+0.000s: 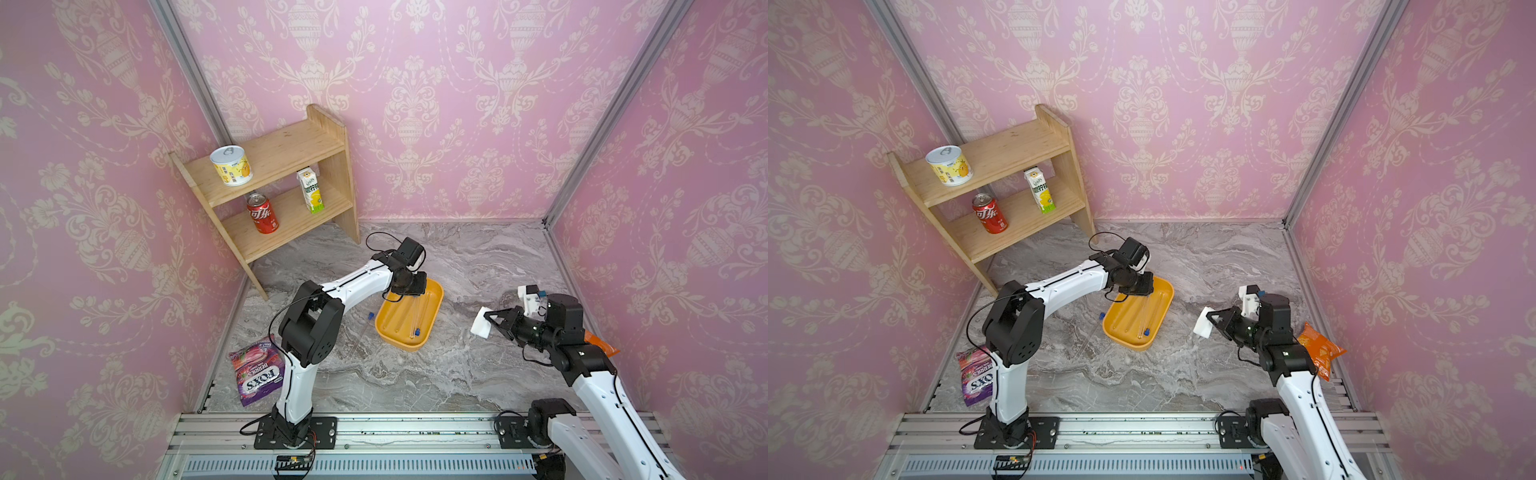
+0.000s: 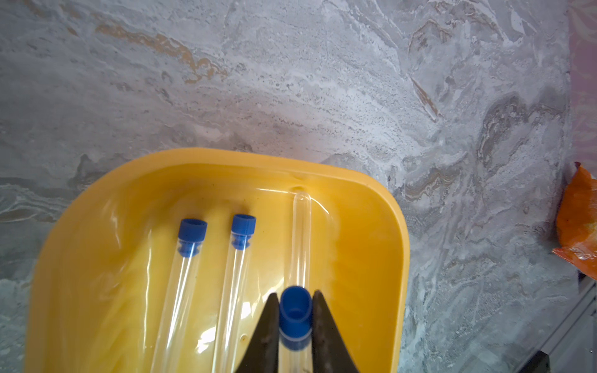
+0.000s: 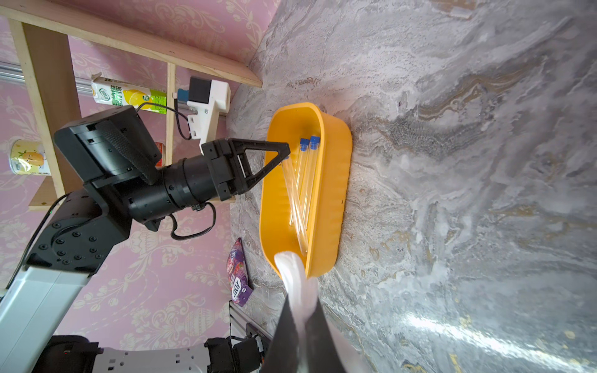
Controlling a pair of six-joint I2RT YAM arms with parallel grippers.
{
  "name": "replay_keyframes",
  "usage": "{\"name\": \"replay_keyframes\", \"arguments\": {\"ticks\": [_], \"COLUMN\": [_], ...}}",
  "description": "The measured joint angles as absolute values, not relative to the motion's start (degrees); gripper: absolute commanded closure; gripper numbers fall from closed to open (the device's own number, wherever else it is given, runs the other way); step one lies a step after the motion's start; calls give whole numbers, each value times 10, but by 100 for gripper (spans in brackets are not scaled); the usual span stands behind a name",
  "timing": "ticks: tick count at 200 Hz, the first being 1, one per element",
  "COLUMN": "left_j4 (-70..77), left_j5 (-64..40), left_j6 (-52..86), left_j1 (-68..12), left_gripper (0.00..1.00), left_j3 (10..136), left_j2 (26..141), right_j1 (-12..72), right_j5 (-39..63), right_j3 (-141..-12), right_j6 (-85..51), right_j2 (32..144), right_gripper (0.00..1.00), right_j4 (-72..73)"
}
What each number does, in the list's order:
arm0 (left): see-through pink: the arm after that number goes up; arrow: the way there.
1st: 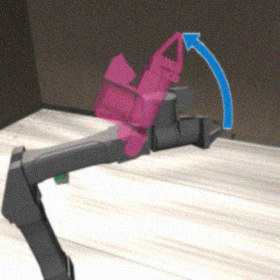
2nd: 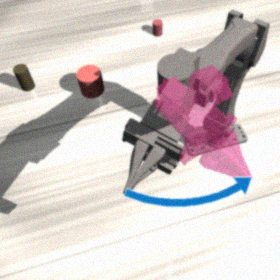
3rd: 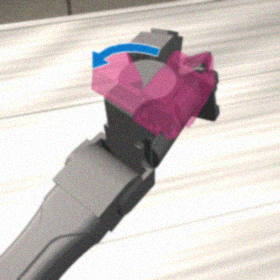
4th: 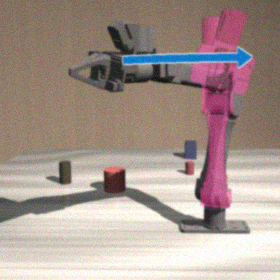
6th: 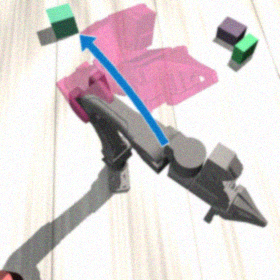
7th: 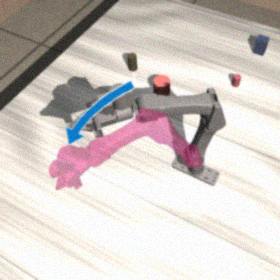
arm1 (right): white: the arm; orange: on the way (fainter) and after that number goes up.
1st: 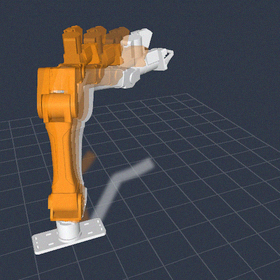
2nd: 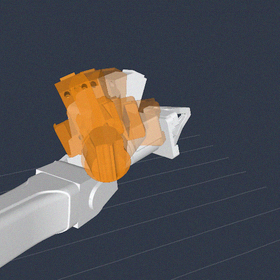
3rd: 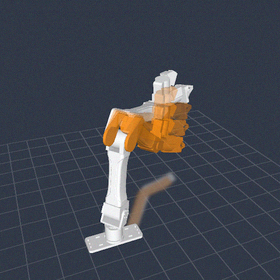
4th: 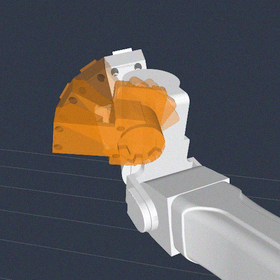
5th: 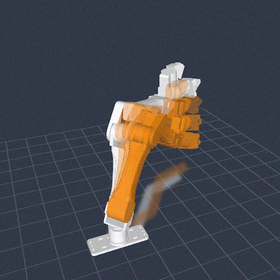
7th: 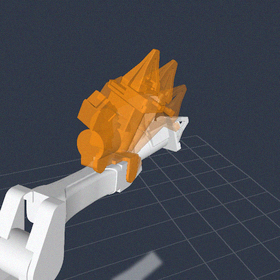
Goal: Wipe the exteriors of test tubes
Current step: Place the test tube in the storage box.
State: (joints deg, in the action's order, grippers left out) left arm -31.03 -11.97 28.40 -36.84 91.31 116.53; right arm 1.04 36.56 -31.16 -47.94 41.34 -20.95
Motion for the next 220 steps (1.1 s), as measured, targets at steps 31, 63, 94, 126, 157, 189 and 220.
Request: {"name": "replay_keyframes", "arguments": {"ticks": [31, 63, 94, 126, 157, 189, 220], "left_j4": [-318, -334, -349, -366, -381, -396, -409], "left_j5": [-87, -63, -47, -35, -24, -18, -11], "left_j6": [265, 247, 238, 234, 233, 233, 232], "left_j1": [-379, -386, -391, -396, -399, -401, -404], "left_gripper": [87, 87, 87, 87, 85, 83, 79], "left_j3": [937, 957, 987, 1006, 1025, 1037, 1058], "left_j2": [1193, 1212, 1232, 1251, 1270, 1283, 1284], "right_j1": [-2, -13, -20, -23, -34, -50, -63], "right_j5": [378, 389, 395, 402, 412, 425, 437], "right_j3": [-300, -294, -292, -287, -279, -269, -261], "right_j6": [-477, -475, -473, -473, -468, -465, -464], "right_j2": [411, 409, 409, 407, 405, 405, 405], "right_gripper": [100, 100, 100, 100, 100, 100, 100], "right_j4": [-211, -218, -218, -217, -217, -213, -213]}}
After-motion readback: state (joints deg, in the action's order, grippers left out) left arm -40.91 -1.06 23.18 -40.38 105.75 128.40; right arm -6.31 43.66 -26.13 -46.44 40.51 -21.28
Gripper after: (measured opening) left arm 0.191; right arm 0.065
